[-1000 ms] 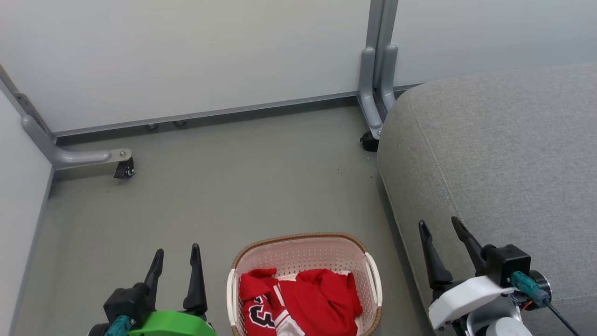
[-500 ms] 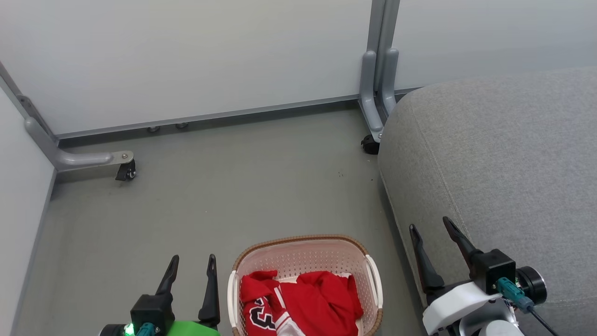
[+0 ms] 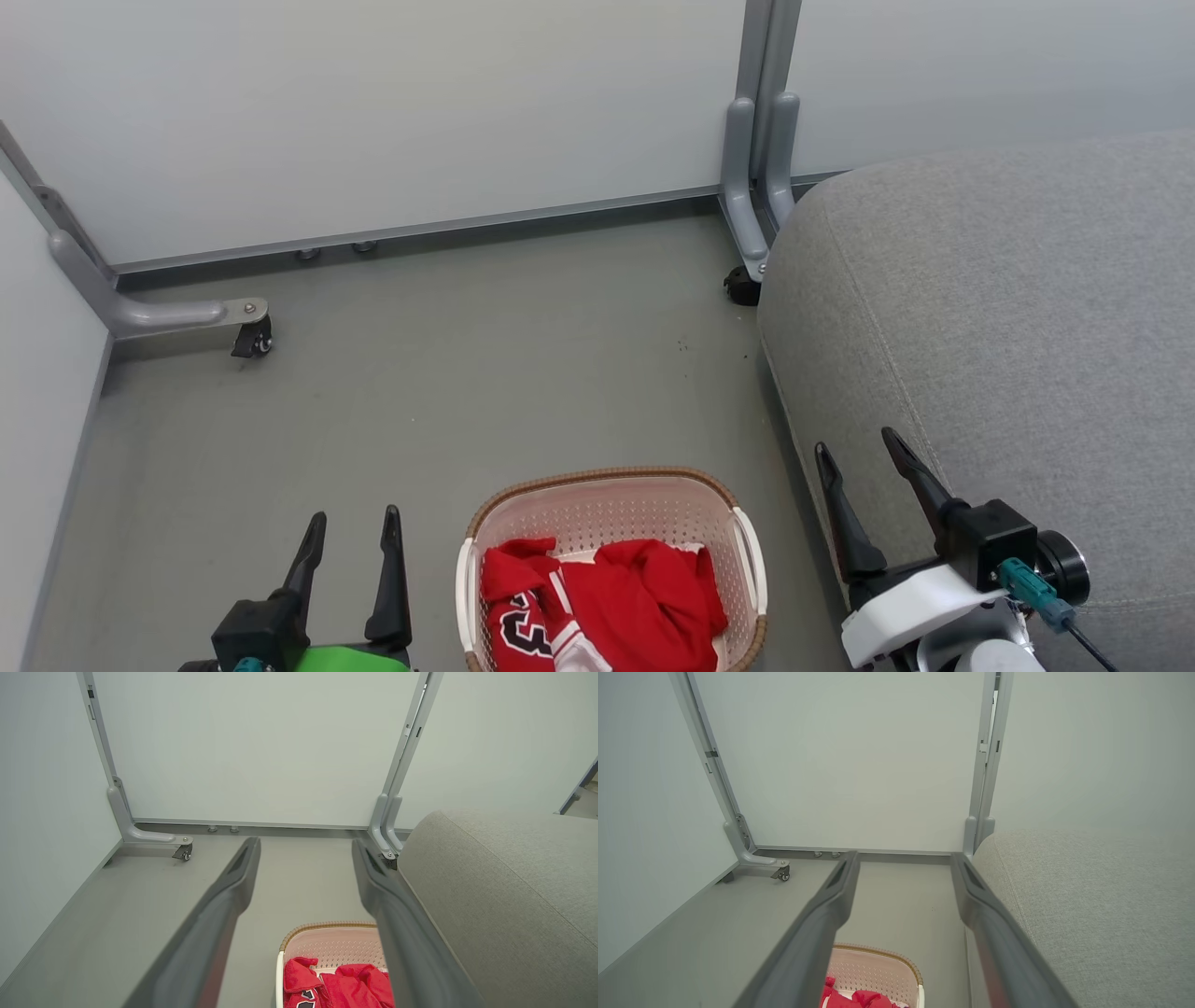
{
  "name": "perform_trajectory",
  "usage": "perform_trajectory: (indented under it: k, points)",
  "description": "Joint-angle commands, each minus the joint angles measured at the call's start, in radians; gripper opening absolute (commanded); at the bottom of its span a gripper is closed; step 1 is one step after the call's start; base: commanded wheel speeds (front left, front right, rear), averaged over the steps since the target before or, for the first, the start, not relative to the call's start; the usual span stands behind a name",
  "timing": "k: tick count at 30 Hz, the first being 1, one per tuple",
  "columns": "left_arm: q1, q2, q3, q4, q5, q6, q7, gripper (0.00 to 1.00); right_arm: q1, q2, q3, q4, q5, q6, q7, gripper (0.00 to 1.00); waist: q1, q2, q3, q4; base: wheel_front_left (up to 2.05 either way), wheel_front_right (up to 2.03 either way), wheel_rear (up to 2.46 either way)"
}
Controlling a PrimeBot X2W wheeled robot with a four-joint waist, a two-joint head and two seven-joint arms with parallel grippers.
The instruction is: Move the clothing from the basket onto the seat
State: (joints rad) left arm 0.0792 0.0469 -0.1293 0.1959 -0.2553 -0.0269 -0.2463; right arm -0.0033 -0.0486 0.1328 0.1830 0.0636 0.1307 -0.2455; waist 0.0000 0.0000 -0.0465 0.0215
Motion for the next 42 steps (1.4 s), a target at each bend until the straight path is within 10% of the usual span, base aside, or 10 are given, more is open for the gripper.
perform_trajectory:
  k: [1, 28, 42]
  points:
    - [0.013, 0.006, 0.007, -0.006, 0.005, -0.007, -0.007, 1.0, 0.015, -0.003, -0.002, -0.004, 0.016, 0.0, -0.009, 1.0, 0.0, 0.0, 0.0, 0.001, 0.0, 0.0, 0.0]
    - [0.005, 0.006, -0.004, 0.052, 0.004, -0.017, -0.018, 1.0, -0.005, -0.003, 0.015, 0.034, 0.143, 0.0, -0.02, 1.0, 0.0, 0.0, 0.01, -0.017, 0.0, 0.0, 0.0]
    - [-0.226, 0.006, -0.05, 0.364, 0.125, -0.019, -0.018, 1.0, -0.095, -0.003, 0.025, -0.013, 0.116, 0.0, -0.02, 1.0, 0.0, 0.0, 0.296, -0.126, 0.0, 0.0, 0.0]
